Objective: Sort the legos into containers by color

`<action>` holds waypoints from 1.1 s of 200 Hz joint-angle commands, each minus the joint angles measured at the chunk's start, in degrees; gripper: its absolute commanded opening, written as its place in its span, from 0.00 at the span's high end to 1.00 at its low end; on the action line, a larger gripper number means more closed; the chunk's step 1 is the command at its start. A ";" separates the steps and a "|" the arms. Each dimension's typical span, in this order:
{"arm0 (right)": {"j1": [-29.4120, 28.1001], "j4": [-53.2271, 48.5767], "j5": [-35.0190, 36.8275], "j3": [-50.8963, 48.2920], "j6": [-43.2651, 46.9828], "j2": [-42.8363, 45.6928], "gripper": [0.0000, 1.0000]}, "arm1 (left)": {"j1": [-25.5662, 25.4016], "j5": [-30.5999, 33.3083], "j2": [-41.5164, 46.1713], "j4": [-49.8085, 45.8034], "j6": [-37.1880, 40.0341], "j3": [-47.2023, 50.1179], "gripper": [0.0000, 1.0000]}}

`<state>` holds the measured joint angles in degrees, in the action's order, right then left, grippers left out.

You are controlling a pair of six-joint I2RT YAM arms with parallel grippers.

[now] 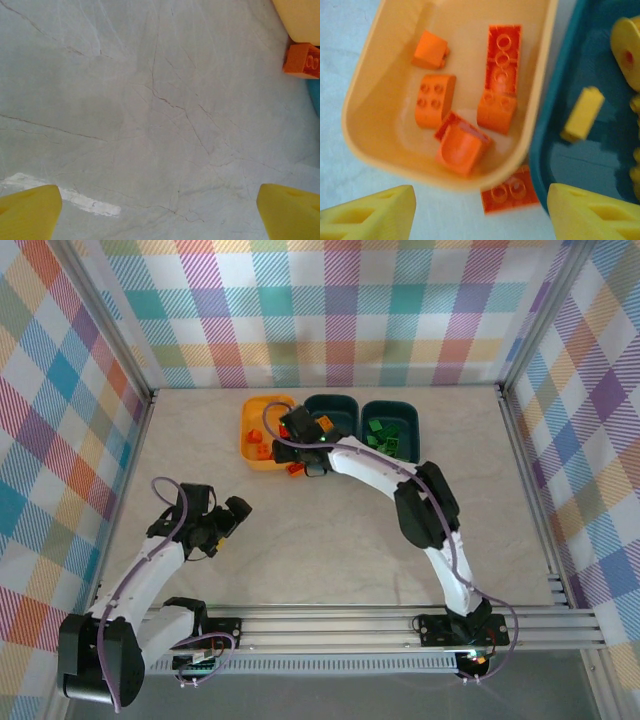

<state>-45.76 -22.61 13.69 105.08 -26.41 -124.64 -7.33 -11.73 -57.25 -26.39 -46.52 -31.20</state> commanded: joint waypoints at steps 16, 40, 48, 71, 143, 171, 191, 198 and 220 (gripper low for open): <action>-0.47 4.83 0.46 -9.26 -4.54 2.92 0.26 | 0.51 -1.46 -1.42 2.21 0.47 0.61 0.00; -0.47 2.44 -1.03 -6.87 -3.75 -0.34 0.24 | 0.51 -1.96 -2.20 2.14 0.72 0.01 0.00; -0.47 1.88 -0.87 -6.03 -3.55 -1.49 0.24 | 0.56 -1.91 -2.15 1.97 0.80 -0.17 0.00; -0.47 0.73 0.21 -3.72 -2.47 -4.00 0.23 | 0.51 -1.54 -1.49 1.32 0.87 -0.18 0.00; -0.21 -3.73 -0.05 4.61 0.23 -10.91 0.24 | 0.48 -1.18 -0.70 0.42 1.36 0.31 0.00; -0.30 -4.13 0.20 5.21 0.31 -11.77 0.28 | 0.55 -1.19 -0.86 0.19 1.43 0.13 0.00; -0.30 -3.71 1.05 4.86 0.73 -11.92 0.30 | 0.50 -1.03 -0.84 0.20 1.51 0.17 0.00; -0.30 -3.59 1.20 4.94 1.13 -12.13 0.30 | 0.49 -1.02 -0.93 0.23 1.47 0.18 0.00; -0.30 -4.59 1.77 6.72 1.96 -13.62 0.29 | 0.50 -1.24 -1.23 0.46 1.52 0.18 0.00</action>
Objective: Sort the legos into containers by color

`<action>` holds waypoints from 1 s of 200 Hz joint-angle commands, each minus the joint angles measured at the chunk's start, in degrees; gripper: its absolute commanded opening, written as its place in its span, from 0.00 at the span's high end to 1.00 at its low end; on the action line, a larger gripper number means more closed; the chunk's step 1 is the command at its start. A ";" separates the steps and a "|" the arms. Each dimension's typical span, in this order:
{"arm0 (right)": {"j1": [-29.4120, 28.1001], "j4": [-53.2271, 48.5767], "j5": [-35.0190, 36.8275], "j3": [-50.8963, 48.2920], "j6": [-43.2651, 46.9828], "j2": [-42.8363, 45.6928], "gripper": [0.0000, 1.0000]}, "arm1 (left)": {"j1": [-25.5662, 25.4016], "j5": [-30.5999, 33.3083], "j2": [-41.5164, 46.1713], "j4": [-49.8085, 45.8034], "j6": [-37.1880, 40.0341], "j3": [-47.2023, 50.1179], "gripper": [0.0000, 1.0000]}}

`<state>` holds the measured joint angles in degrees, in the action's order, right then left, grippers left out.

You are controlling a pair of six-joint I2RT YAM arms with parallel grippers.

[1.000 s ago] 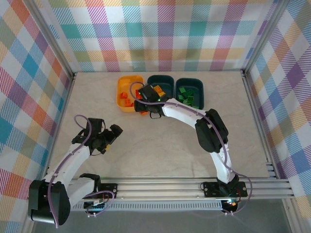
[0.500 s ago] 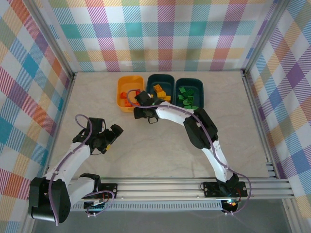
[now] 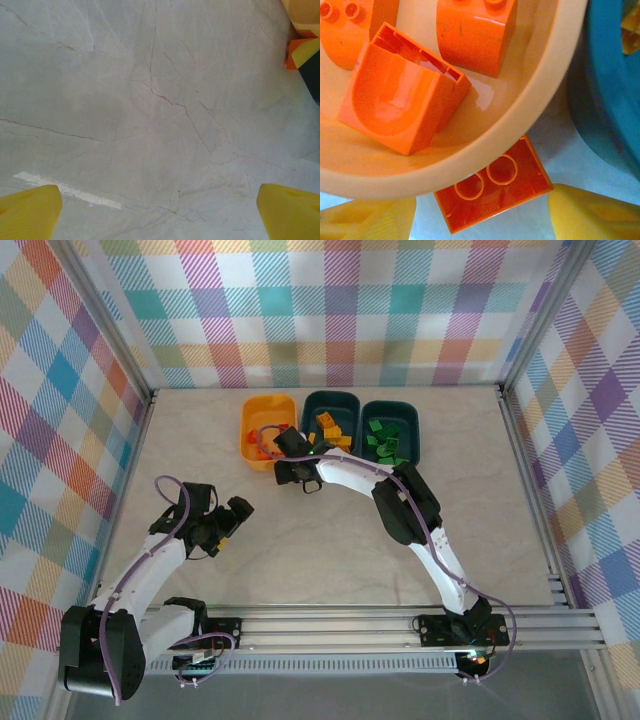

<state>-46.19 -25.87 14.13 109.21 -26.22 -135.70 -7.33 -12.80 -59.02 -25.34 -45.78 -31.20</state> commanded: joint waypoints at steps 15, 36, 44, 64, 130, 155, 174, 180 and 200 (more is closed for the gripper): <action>0.15 -0.64 1.36 2.96 2.50 -3.06 0.29 | 0.51 -0.13 0.41 -0.59 0.70 0.25 0.00; 0.08 -1.34 1.49 4.81 3.07 -4.26 0.28 | 0.56 -0.10 0.41 -0.61 0.75 0.11 0.00; 0.06 -1.38 1.51 5.27 3.27 -4.61 0.29 | 0.54 -0.12 0.45 -0.65 0.81 0.18 0.00; 0.12 -1.26 1.51 5.82 3.54 -5.35 0.31 | 0.52 0.05 0.46 -0.74 0.88 0.13 0.00; -1.12 2.88 1.28 -1.96 3.52 0.67 0.49 | 0.50 0.18 -0.65 0.02 1.08 0.11 0.00; -2.77 5.79 2.12 -8.39 3.88 7.01 0.53 | 0.53 -0.16 -1.90 0.89 1.10 -0.09 0.00; -3.54 7.92 2.47 -13.30 3.47 12.16 0.54 | 0.56 0.04 -2.56 1.60 1.12 0.09 0.00; -3.64 8.35 2.57 -14.30 3.37 13.50 0.54 | 0.52 0.13 -2.79 1.97 1.12 0.17 0.00; -3.51 8.99 2.66 -14.78 3.50 15.57 0.54 | 0.56 -0.03 -4.00 3.23 0.95 0.53 0.00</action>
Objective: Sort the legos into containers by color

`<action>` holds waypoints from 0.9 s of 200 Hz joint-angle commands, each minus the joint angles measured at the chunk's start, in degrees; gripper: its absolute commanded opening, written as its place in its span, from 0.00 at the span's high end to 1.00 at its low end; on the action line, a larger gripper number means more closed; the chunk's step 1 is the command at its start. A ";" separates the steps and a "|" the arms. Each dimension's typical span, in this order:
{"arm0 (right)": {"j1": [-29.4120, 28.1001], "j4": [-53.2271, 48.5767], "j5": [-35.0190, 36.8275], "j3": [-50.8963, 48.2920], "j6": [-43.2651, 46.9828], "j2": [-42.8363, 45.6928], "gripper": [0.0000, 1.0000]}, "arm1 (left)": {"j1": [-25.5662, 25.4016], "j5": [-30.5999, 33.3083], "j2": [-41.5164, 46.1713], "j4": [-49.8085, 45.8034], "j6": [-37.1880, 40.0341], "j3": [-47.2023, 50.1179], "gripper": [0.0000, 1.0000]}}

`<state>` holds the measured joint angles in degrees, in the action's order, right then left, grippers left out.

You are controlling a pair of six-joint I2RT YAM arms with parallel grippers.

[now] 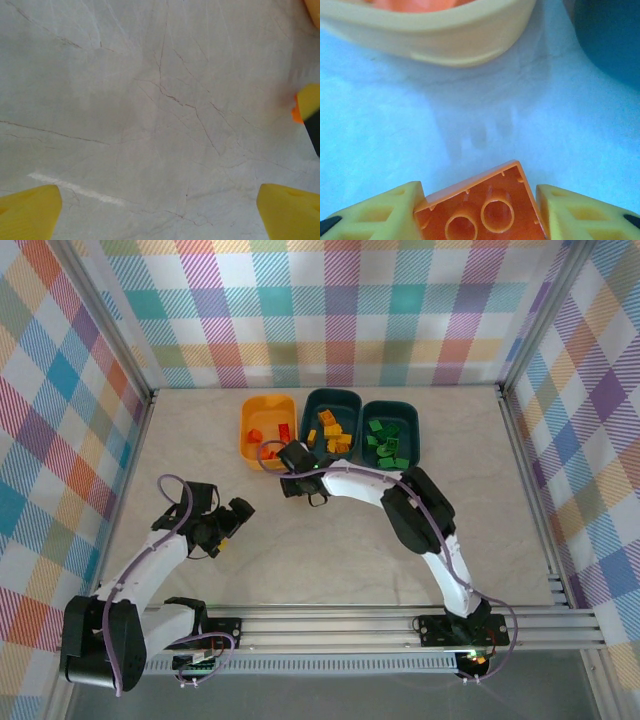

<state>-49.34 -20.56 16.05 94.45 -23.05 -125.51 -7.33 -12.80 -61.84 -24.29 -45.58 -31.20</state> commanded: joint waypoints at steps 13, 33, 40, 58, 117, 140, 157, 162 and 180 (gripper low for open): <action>-0.15 3.42 0.57 2.33 0.83 4.23 0.54 | 0.55 -0.91 -2.47 2.45 0.58 0.42 0.00; 0.85 2.47 0.38 8.80 0.49 -0.13 0.54 | 0.56 -2.04 -3.29 1.59 0.89 0.01 0.00; 1.29 2.04 -0.10 11.29 0.30 -1.88 0.54 | 0.52 -1.89 -3.09 0.89 1.07 -0.07 0.00; 2.65 -1.37 -1.60 19.94 -0.15 -7.59 0.54 | 0.48 -0.97 -1.77 -0.71 1.99 -0.01 0.00; 4.96 -8.52 -3.02 35.66 2.00 -13.72 0.26 | 0.48 -2.37 -2.03 -0.20 4.41 -1.77 0.00; 4.96 -6.64 -2.37 31.09 3.00 -7.85 0.21 | 0.55 -2.61 -3.65 0.06 5.05 -4.27 0.00; 4.96 -2.85 -2.26 23.69 3.53 -0.81 0.19 | 0.46 -1.98 -3.66 -1.37 5.50 -7.21 0.00; 4.96 -1.19 -2.34 20.68 3.69 1.69 0.18 | 0.38 -1.65 -3.37 -1.75 5.52 -7.93 0.00; 4.96 4.34 -2.68 8.58 3.68 11.33 0.16 | -0.15 -0.38 -1.17 -2.59 5.15 -10.60 0.00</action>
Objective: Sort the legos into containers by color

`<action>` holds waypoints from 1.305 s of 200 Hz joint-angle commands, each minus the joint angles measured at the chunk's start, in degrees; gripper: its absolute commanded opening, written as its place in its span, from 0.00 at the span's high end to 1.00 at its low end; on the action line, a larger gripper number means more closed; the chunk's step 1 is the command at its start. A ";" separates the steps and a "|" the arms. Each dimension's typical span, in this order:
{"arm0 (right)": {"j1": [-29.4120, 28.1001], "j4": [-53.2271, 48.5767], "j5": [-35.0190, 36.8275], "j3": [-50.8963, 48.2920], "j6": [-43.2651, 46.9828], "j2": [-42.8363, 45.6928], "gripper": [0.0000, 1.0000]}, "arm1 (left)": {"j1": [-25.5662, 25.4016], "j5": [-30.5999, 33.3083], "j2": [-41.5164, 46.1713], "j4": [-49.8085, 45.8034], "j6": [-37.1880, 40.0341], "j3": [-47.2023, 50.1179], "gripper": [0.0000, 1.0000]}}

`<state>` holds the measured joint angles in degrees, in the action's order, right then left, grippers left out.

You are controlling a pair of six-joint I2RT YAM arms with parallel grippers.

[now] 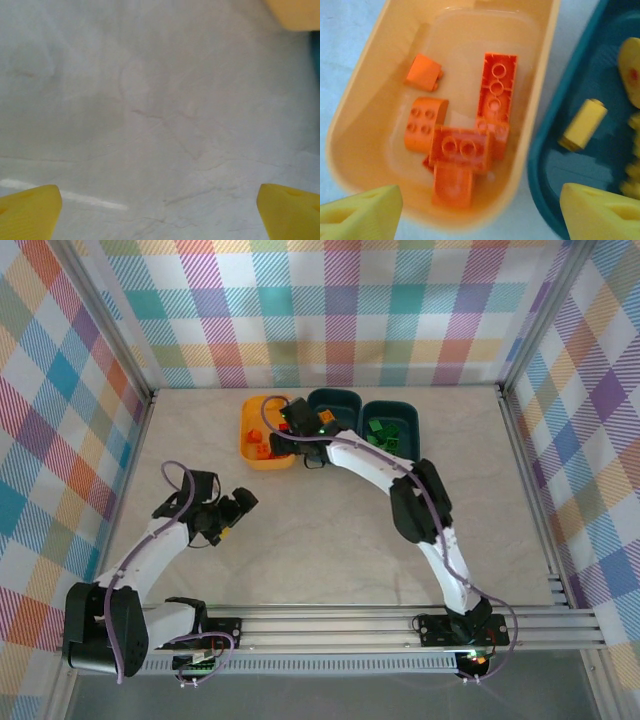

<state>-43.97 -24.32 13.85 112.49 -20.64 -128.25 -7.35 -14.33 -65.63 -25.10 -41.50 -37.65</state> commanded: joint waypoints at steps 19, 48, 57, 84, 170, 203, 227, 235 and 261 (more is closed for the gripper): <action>-0.51 13.75 -3.47 -20.72 1.78 23.91 0.07 | -0.88 2.71 5.96 -2.38 0.08 -6.61 0.00; -0.95 14.88 -7.15 -33.82 4.34 37.80 0.00 | -2.41 0.97 11.75 -2.20 -0.02 -12.73 0.00; -0.95 13.23 -6.80 -36.37 4.87 41.95 0.00 | -3.29 2.02 13.37 -2.01 -0.01 -14.62 0.00; -0.95 13.81 -2.91 -45.77 4.78 54.98 0.00 | -5.33 10.22 15.84 -1.38 -3.72 -17.31 0.00; 8.89 40.17 10.68 -74.58 15.29 69.60 0.00 | -13.46 30.85 10.26 13.90 9.31 -10.50 0.00; 17.04 46.18 4.40 -81.36 20.76 69.59 0.00 | -13.56 37.24 11.83 33.90 19.11 1.93 0.00; 20.02 52.93 -1.62 -86.14 28.52 66.16 0.00 | -13.56 37.96 8.26 49.54 29.61 11.17 0.00; 20.67 56.66 -1.46 -87.76 29.71 64.26 0.00 | -13.56 39.22 5.33 50.61 33.18 11.25 0.00; 22.79 65.37 -2.79 -90.24 34.91 55.28 0.00 | -12.98 48.14 -6.06 58.40 40.27 11.54 0.00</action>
<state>-22.70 28.84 14.81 24.27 6.37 -66.94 -20.53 24.62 -64.69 17.37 -12.95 -26.70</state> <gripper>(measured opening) 0.996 0.999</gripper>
